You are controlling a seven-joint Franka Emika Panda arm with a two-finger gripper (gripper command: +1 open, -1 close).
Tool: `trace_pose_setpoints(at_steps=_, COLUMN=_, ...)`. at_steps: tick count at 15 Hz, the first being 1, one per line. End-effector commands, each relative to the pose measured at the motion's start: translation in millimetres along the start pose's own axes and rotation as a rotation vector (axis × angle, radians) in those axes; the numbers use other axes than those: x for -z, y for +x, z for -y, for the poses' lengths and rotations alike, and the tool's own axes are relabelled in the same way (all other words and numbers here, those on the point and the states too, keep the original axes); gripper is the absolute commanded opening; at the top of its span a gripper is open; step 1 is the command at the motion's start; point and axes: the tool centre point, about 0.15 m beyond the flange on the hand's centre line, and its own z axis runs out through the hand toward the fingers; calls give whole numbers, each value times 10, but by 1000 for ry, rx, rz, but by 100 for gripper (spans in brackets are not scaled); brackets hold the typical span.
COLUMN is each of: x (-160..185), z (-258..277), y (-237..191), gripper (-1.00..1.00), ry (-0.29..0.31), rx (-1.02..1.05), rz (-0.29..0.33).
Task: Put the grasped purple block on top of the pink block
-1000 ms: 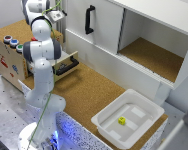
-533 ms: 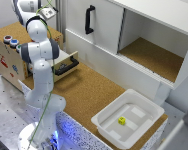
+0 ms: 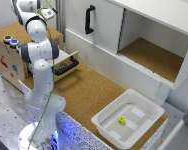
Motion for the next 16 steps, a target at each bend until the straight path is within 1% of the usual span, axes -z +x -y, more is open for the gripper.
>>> trace_pose_setpoints(at_steps=1, x=-150, z=-61, y=-7, gripper=-100, ry=38, rx=-50, rz=-25)
trace_pose_setpoints(at_steps=2, x=-167, z=-71, y=-13, gripper=100, ry=34, rx=-59, rz=-20)
trace_pose_setpoints(at_steps=5, x=-136, z=-59, y=-25, gripper=100, ry=28, rx=-57, rz=-10)
trace_pose_setpoints(at_steps=7, x=33, z=-33, y=-57, gripper=100, ry=-8, rx=-62, rz=-3)
trace_pose_setpoints(at_steps=10, x=405, z=37, y=-76, gripper=100, ry=-75, rx=-64, rz=-28)
trace_pose_setpoints(at_steps=12, x=654, z=74, y=-65, gripper=100, ry=-130, rx=-58, rz=-36)
trace_pose_setpoints(at_steps=13, x=756, z=109, y=-32, gripper=100, ry=-151, rx=-47, rz=-32)
trace_pose_setpoints(at_steps=15, x=854, z=222, y=77, gripper=100, ry=-176, rx=-21, rz=0)
trace_pose_setpoints(at_steps=16, x=870, z=310, y=171, gripper=100, ry=-172, rx=0, rz=11)
